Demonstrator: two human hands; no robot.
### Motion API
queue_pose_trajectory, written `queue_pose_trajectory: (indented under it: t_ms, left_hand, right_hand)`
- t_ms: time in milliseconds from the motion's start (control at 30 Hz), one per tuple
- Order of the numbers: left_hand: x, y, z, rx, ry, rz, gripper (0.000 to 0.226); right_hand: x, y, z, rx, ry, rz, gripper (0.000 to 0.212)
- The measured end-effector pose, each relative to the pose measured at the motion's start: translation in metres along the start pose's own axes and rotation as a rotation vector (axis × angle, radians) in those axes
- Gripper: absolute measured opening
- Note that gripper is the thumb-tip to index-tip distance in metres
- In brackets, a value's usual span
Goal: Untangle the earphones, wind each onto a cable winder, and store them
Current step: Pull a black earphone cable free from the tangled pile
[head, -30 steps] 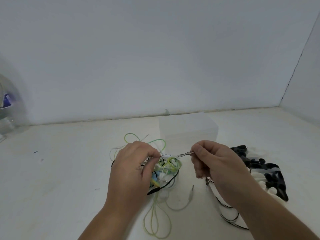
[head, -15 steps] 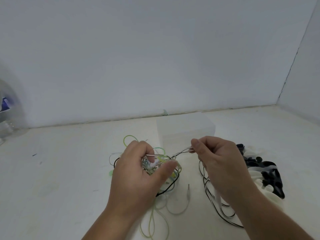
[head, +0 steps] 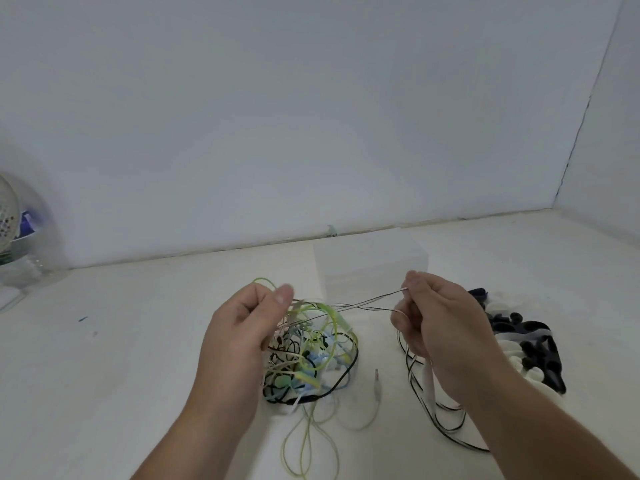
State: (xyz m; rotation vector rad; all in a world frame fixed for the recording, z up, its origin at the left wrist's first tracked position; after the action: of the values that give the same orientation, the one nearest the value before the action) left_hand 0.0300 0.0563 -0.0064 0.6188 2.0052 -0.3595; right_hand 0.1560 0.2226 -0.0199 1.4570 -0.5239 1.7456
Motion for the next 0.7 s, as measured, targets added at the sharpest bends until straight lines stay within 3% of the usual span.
queue_pose_trajectory:
  t_ms: [67,233,333,433,533,600,700]
  left_hand:
    - [0.001,0.0,0.0,-0.038,0.057,-0.166,0.056]
    - [0.003,-0.007,-0.002,-0.021,0.135,-0.273,0.051]
    - [0.002,-0.01,-0.001,-0.014,0.213,-0.425,0.046]
    - [0.0,-0.011,0.0,-0.073,0.34,-0.585,0.042]
    - [-0.002,-0.011,0.003,-0.103,0.423,-0.645,0.033]
    - [-0.002,-0.011,0.004,-0.035,0.384,-0.631,0.025]
    - [-0.008,-0.009,0.006,0.148,0.296,-0.49,0.02]
  right_hand:
    - [0.003,-0.001,0.001,0.084,0.042,-0.085,0.033]
    - [0.012,-0.012,0.002,0.354,-0.002,-0.189,0.028]
    - [0.013,-0.017,0.001,0.264,-0.117,-0.137,0.016]
    - [0.012,-0.014,0.004,0.076,-0.301,0.134,0.018]
    - [0.013,-0.01,0.01,0.001,-0.411,0.307,0.015]
    - [0.014,-0.01,0.012,0.02,-0.408,0.357,0.011]
    - [0.012,-0.01,0.012,0.079,-0.326,0.375,0.029]
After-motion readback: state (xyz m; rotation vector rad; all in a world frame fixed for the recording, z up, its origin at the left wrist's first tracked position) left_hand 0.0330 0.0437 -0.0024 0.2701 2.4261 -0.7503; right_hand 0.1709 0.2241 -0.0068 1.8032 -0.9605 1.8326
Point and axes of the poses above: each hand's wrist, its own z-axis away from the middle knuckle, its own y-axis out of the palm, x = y × z, the point moved 1 cm from there along -z, towards the middle knuckle, and after that the axes turned 14 degrees about y, right-handed, at the moved point
